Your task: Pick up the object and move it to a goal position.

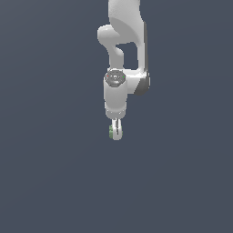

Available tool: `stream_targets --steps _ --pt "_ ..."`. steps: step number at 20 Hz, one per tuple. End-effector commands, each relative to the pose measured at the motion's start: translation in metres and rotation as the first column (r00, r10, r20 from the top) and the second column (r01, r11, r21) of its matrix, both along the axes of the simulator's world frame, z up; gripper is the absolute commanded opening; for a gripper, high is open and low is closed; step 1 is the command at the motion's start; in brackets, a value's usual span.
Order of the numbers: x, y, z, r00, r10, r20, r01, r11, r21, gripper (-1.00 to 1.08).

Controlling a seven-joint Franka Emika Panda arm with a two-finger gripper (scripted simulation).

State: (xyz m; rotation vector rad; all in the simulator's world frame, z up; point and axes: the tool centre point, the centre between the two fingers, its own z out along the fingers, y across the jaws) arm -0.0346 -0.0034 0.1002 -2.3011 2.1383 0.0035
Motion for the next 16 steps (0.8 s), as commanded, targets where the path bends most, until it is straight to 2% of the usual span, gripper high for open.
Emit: stream_targets --steps 1,10,16 --pt "-0.001 0.000 -0.001 1.000 -0.025 0.001 0.025 1.000 -0.001 1.00" --pt "-0.001 0.000 -0.005 0.999 -0.038 0.001 0.038 0.999 -0.002 1.00" --pt "-0.002 -0.001 -0.028 0.999 -0.041 0.001 0.041 0.999 -0.002 1.00"
